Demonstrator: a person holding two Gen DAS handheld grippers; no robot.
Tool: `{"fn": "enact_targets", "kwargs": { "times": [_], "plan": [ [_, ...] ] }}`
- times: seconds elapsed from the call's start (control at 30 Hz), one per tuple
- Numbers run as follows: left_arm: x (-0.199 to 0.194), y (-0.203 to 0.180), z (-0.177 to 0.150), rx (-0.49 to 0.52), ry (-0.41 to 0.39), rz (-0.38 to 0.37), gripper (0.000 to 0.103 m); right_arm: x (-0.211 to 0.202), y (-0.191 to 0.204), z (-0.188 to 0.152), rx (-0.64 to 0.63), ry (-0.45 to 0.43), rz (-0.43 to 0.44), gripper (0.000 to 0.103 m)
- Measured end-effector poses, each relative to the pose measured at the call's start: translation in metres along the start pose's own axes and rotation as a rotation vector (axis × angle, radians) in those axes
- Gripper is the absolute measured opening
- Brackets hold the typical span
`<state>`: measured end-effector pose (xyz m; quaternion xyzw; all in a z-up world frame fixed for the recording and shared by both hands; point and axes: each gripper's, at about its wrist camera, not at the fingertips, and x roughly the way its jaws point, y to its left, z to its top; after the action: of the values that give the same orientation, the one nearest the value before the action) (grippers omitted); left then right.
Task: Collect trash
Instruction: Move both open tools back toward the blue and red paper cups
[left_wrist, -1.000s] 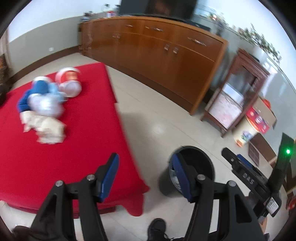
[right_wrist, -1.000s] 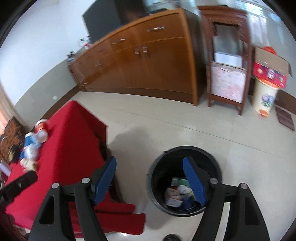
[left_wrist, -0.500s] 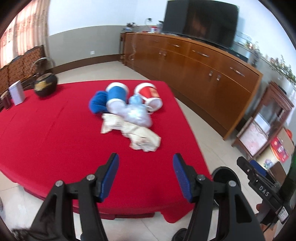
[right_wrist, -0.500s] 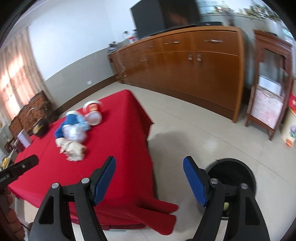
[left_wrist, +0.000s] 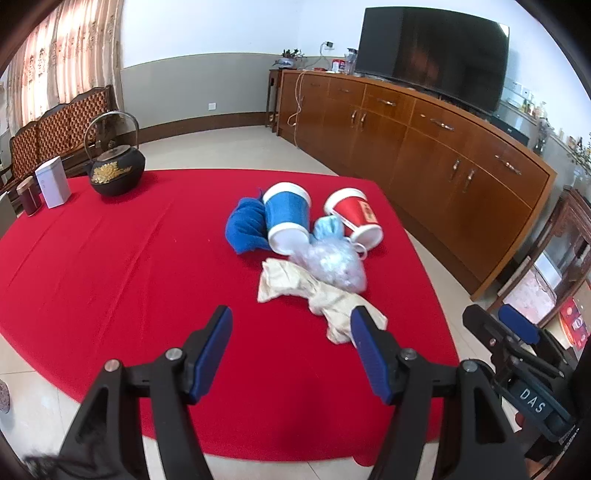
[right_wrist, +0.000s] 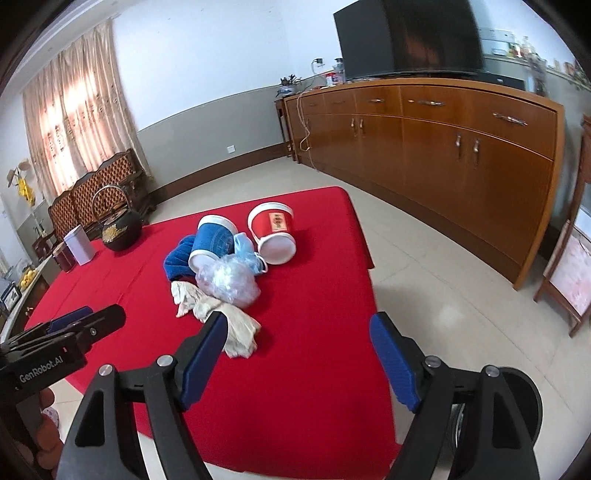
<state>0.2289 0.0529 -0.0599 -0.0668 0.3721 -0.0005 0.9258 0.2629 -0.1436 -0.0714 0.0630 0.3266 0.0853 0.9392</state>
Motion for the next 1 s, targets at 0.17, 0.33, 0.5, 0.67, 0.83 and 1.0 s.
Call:
{"fn": "enact_targets", "kwargs": {
  "times": [0.17, 0.33, 0.5, 0.67, 0.83, 1.0],
  "plan": [
    [0.024, 0.005, 0.018, -0.003, 0.010, 0.016, 0.068, 0.037, 0.009, 0.021, -0.009, 0.029, 0.020, 0.081],
    [0.048, 0.008, 0.039, -0.003, 0.011, 0.021, 0.068, 0.076, 0.013, 0.042, -0.013, 0.051, 0.034, 0.081],
    [0.072, 0.008, 0.056, -0.008, 0.031, 0.013, 0.068, 0.111, 0.015, 0.061, -0.014, 0.072, 0.049, 0.081],
    [0.099, 0.006, 0.067, -0.019, 0.072, -0.003, 0.068, 0.149, 0.017, 0.084, -0.021, 0.097, 0.058, 0.081],
    [0.119, 0.003, 0.075, -0.017, 0.093, -0.004, 0.068, 0.181, 0.018, 0.102, -0.023, 0.119, 0.067, 0.081],
    [0.134, 0.003, 0.079, -0.020, 0.111, -0.007, 0.068, 0.212, 0.022, 0.109, -0.047, 0.156, 0.084, 0.081]
  ]
}}
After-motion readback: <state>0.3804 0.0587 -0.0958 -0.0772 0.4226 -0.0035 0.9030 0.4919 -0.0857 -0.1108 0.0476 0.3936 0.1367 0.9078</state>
